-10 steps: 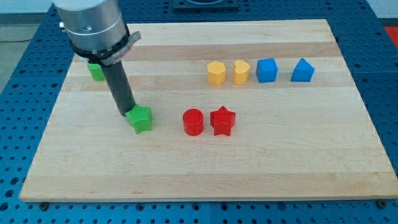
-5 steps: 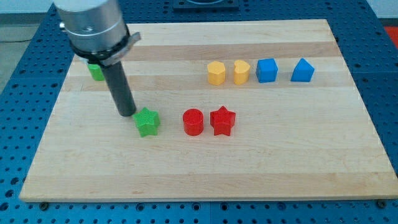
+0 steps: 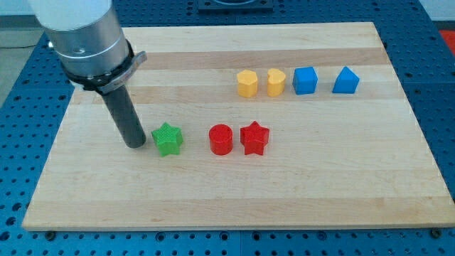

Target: Place the green star to the left of the red circle

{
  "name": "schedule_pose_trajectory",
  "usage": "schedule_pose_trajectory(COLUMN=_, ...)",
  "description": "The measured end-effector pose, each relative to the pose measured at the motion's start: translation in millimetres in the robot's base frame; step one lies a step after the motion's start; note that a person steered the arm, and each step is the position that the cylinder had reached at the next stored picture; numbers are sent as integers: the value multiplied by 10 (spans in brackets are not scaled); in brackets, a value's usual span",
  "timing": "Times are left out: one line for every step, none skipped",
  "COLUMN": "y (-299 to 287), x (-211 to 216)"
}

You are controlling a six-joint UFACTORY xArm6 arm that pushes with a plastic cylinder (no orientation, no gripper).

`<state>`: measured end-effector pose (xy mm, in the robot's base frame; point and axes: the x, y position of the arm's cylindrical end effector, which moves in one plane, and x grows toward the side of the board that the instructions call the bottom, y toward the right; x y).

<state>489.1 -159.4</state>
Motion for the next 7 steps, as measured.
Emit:
schedule_pose_trajectory(y=132, x=0)
schedule_pose_trajectory(y=233, x=0)
schedule_pose_trajectory(y=273, x=0)
schedule_pose_trajectory(y=318, x=0)
schedule_pose_trajectory(y=330, x=0)
schedule_pose_trajectory(y=330, x=-2)
schedule_pose_trajectory(y=321, x=-176)
